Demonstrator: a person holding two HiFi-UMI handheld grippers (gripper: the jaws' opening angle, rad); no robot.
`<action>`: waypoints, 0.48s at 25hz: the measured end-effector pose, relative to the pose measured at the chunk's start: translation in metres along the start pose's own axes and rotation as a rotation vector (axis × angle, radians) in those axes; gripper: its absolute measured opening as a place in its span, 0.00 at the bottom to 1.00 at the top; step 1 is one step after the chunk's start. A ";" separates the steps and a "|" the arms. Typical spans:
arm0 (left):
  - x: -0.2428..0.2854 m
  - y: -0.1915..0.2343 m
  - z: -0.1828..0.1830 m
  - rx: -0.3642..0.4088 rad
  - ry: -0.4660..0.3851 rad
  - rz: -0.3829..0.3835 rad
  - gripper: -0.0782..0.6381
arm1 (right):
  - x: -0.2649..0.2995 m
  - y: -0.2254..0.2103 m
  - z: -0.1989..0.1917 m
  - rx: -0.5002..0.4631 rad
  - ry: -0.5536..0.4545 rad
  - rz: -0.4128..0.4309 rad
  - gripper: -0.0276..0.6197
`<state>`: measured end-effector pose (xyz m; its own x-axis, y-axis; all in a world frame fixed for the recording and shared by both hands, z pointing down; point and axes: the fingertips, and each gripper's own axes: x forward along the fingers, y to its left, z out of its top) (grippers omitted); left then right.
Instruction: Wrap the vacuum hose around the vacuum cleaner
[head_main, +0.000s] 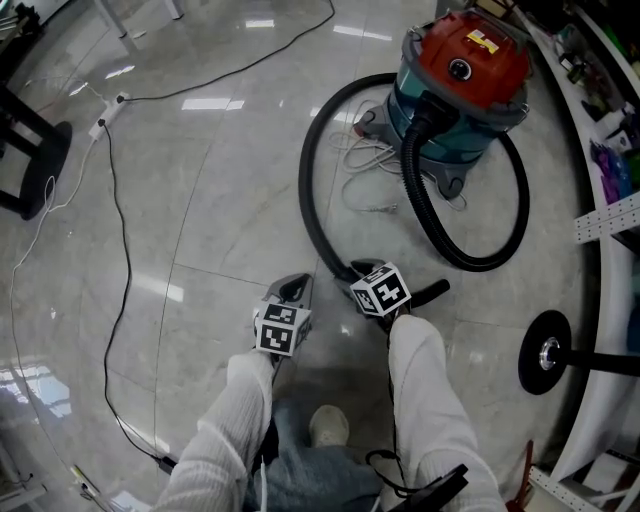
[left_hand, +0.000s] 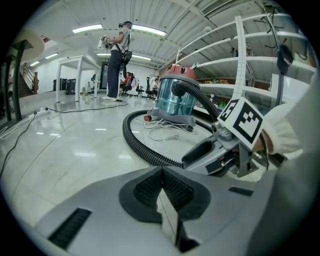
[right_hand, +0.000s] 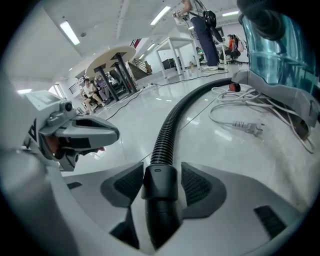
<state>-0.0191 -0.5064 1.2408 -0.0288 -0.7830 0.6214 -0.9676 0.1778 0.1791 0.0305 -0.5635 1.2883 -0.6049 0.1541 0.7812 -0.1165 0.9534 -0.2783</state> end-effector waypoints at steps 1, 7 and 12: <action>-0.001 -0.001 0.001 0.004 0.000 -0.003 0.11 | -0.003 -0.001 0.001 -0.001 -0.010 -0.005 0.40; -0.015 -0.003 0.016 0.005 -0.023 -0.011 0.11 | -0.043 0.001 0.017 0.092 -0.113 -0.031 0.40; -0.087 0.010 0.071 -0.032 -0.045 0.017 0.11 | -0.134 0.037 0.041 0.243 -0.188 -0.051 0.40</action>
<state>-0.0436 -0.4784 1.1343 -0.0568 -0.8058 0.5894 -0.9584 0.2095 0.1939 0.0744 -0.5592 1.1504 -0.7257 0.0353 0.6871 -0.3219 0.8653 -0.3844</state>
